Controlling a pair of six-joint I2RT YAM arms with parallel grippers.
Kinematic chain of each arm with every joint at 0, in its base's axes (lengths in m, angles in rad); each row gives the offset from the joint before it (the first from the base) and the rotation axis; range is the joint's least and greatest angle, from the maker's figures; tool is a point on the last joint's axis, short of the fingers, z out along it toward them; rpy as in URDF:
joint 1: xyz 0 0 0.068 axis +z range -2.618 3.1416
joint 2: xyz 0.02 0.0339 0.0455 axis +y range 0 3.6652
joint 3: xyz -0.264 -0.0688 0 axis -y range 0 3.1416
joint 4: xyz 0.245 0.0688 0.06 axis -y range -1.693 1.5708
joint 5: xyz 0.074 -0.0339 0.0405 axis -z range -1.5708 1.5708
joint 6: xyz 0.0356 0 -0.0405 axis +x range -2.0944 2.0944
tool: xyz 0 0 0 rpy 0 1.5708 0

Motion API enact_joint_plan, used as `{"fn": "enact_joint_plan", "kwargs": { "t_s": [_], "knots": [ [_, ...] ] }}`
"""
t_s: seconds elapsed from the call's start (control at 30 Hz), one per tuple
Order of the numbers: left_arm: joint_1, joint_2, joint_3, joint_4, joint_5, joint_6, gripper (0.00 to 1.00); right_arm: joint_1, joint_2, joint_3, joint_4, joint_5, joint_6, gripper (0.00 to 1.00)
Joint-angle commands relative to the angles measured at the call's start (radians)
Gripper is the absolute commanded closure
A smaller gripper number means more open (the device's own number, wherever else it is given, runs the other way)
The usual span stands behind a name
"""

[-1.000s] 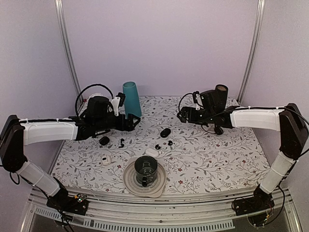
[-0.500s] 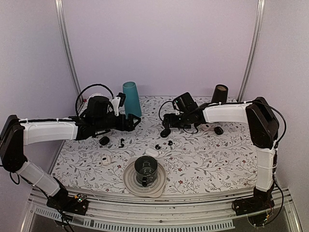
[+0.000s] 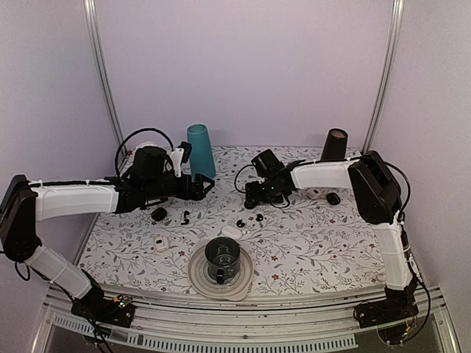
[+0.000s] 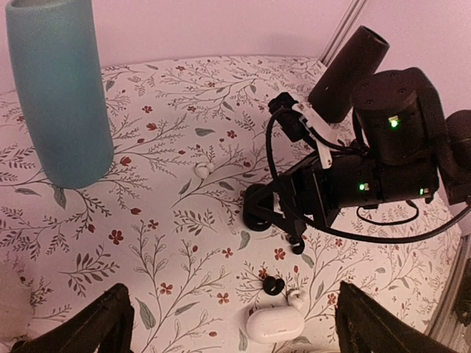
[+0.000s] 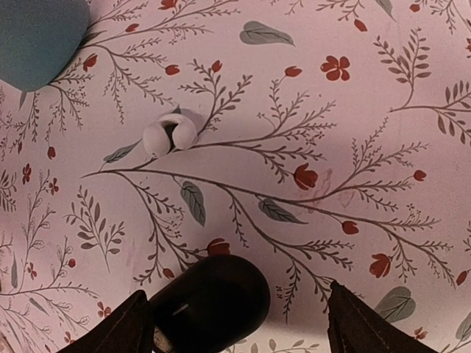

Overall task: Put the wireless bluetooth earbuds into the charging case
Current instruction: Pick up the charging case from the center of the board.

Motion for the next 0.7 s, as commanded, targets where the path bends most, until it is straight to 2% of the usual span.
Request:
{"fn": "enact_joint_plan", "kwargs": {
  "t_s": [0.0, 0.33, 0.5, 0.67],
  "knots": [
    [0.007, -0.032, 0.018, -0.014, -0.002, 0.016, 0.04, 0.027, 0.057, 0.059, -0.054, 0.047, 0.015, 0.2],
    [0.008, -0.034, 0.014, -0.011, -0.002, 0.019, 0.04, 0.066, 0.135, 0.127, -0.137, 0.126, -0.008, 0.26],
    [0.007, -0.029, 0.016, -0.009, 0.005, 0.018, 0.04, 0.064, 0.113, 0.098, -0.102, 0.128, -0.012, 0.35],
    [0.007, -0.034, 0.015, -0.011, 0.002, 0.018, 0.04, 0.058, 0.107, 0.096, -0.08, 0.124, -0.051, 0.37]
  ]
}}
